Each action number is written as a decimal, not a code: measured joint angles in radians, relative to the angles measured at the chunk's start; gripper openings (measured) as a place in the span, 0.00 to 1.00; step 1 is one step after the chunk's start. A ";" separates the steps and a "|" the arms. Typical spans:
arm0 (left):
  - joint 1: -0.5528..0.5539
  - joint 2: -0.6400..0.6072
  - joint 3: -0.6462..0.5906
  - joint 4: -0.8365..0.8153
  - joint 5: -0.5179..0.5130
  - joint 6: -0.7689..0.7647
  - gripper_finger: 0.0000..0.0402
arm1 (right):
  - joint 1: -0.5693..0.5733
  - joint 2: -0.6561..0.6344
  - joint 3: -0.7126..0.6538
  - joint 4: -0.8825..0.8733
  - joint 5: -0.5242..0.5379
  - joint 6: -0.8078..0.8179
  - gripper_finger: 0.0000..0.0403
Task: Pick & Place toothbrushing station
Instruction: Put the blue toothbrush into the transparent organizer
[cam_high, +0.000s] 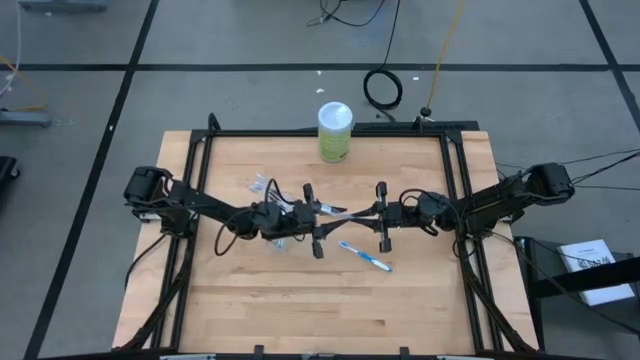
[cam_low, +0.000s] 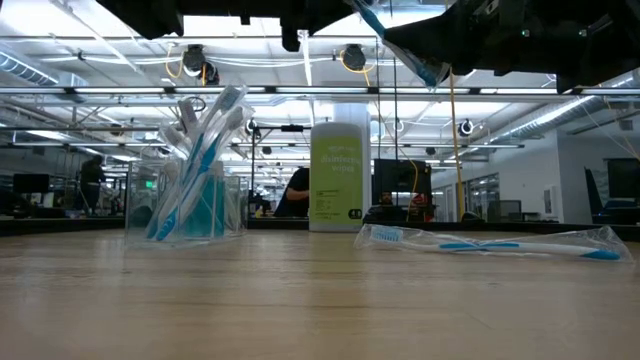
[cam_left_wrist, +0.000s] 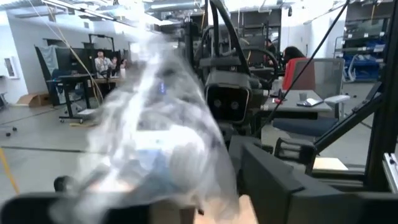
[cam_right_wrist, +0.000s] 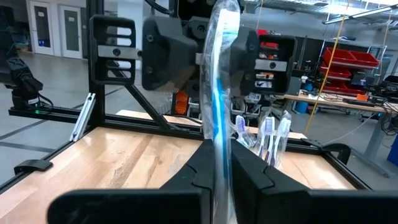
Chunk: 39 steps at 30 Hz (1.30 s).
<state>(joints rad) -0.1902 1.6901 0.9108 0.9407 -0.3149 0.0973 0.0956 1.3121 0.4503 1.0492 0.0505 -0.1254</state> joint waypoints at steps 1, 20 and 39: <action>0.000 0.000 0.000 -0.004 0.000 0.000 0.27 | 0.000 0.000 0.000 0.000 0.000 -0.001 0.04; -0.034 -0.255 -0.002 -0.521 -0.301 -0.179 0.04 | -0.004 0.000 0.000 -0.055 0.005 0.053 0.30; -0.300 -0.629 0.000 -1.527 -0.388 -0.963 0.03 | -0.040 0.000 0.000 -0.116 0.005 0.066 0.34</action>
<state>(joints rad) -0.4903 1.0611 0.9104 -0.5861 -0.7032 -0.8653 0.0558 1.3117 0.4507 0.9329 0.0555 -0.0597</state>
